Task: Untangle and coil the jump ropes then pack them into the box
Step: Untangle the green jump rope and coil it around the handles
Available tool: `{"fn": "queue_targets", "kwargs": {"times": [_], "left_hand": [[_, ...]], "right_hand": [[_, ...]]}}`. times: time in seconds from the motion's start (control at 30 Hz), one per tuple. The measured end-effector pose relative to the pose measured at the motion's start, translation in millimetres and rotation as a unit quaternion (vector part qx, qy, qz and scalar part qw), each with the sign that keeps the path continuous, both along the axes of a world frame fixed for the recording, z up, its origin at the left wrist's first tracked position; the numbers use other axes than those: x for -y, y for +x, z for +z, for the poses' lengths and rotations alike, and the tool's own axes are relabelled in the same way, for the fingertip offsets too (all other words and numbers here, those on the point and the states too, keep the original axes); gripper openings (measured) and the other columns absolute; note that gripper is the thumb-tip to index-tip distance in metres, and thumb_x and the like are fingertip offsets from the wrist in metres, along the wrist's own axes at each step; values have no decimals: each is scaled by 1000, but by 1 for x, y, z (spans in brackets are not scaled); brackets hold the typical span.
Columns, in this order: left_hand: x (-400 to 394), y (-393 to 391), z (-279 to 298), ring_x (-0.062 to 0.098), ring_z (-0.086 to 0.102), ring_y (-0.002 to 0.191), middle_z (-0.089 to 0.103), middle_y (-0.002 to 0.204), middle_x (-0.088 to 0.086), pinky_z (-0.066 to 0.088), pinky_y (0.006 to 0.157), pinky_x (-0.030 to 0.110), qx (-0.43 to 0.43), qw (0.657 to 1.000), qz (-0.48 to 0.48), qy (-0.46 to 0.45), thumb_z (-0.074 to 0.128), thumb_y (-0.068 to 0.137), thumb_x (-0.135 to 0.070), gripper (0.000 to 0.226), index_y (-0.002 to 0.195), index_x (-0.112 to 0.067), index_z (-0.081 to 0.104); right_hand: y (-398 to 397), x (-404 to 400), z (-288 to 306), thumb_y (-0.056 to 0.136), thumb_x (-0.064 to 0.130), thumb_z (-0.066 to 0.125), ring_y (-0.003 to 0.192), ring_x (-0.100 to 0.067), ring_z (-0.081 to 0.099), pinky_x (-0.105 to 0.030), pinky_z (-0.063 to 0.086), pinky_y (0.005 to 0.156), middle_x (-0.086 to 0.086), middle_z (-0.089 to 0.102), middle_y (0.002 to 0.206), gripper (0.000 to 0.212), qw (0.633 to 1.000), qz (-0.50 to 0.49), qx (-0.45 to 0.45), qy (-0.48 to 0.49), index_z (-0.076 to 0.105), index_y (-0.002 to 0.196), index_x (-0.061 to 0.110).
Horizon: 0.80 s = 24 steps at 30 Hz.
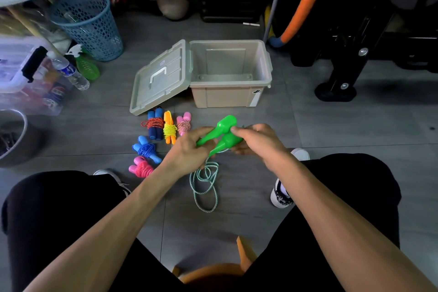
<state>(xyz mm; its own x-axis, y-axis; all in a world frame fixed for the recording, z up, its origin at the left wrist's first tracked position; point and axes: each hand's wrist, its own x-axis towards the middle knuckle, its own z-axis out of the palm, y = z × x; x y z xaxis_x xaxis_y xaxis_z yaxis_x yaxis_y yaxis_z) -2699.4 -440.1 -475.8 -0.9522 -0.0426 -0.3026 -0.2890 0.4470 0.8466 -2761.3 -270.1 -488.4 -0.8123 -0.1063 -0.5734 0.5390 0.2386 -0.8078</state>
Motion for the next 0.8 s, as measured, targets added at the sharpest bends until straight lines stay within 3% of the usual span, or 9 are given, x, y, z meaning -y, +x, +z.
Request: {"fn": "queue_targets", "kwargs": {"times": [0.1,0.2,0.3,0.43,0.57,0.63,0.67,0.73,0.8], "left_hand": [[1,1,1,16,54,42,64,74,4,37,41,14,-8,1000,19,4,60,94,-20,24,114,-28,68],[1,3,2,16,57,46,67,74,8,39,44,16,-27,1000,6,9,64,92,-24,21,110,-33,71],[1,6,9,14,57,47,66,68,9,42,48,18,-42,999,2,22,66,90,-22,19,105,-30,74],[-1,8,15,8,51,41,59,52,-7,39,43,13,-32,996,36,71,67,89,-11,15,101,-16,76],[3,9,17,16,55,46,62,58,7,39,39,21,9,990,36,134,66,89,-11,15,100,-16,76],[2,8,14,19,59,49,66,67,8,41,40,22,7,988,33,150,66,90,-13,16,104,-15,74],[2,8,12,18,62,55,70,78,5,45,45,22,-35,993,23,114,66,90,-17,20,108,-16,71],[4,9,6,11,64,80,69,102,-2,51,66,21,-182,979,-33,-85,68,84,-35,40,122,-21,63],[7,10,1,15,61,98,61,116,-4,52,78,28,-263,908,-110,-305,67,74,-52,65,132,-26,50]], "right_hand": [[-2,-1,-3,93,44,58,95,-23,64,-33,49,88,-7,67,104,39,958,27,-173,226,60,109,9],[0,3,2,100,38,47,106,-25,56,-30,40,93,-11,62,111,33,932,75,-292,200,63,108,11],[2,9,1,100,47,39,90,-23,61,-28,42,75,-6,69,95,39,949,126,-241,160,60,84,19],[3,12,-1,90,65,32,66,-23,68,-40,56,69,-5,71,80,62,962,118,-200,141,67,90,14],[2,15,4,78,77,32,76,-23,67,-47,56,75,-5,71,78,77,968,110,-184,129,70,85,11],[1,15,8,80,72,32,77,-26,66,-45,55,76,-7,71,77,75,965,103,-197,143,72,84,9],[0,15,10,83,66,33,78,-28,65,-44,55,77,-8,71,77,69,962,95,-204,154,72,82,9],[-2,13,12,88,53,40,78,-30,64,-45,55,76,-9,70,75,54,963,55,-209,163,71,74,11],[-4,11,13,88,46,42,78,-30,65,-47,58,73,-9,70,75,47,969,11,-187,158,70,73,11]]}}
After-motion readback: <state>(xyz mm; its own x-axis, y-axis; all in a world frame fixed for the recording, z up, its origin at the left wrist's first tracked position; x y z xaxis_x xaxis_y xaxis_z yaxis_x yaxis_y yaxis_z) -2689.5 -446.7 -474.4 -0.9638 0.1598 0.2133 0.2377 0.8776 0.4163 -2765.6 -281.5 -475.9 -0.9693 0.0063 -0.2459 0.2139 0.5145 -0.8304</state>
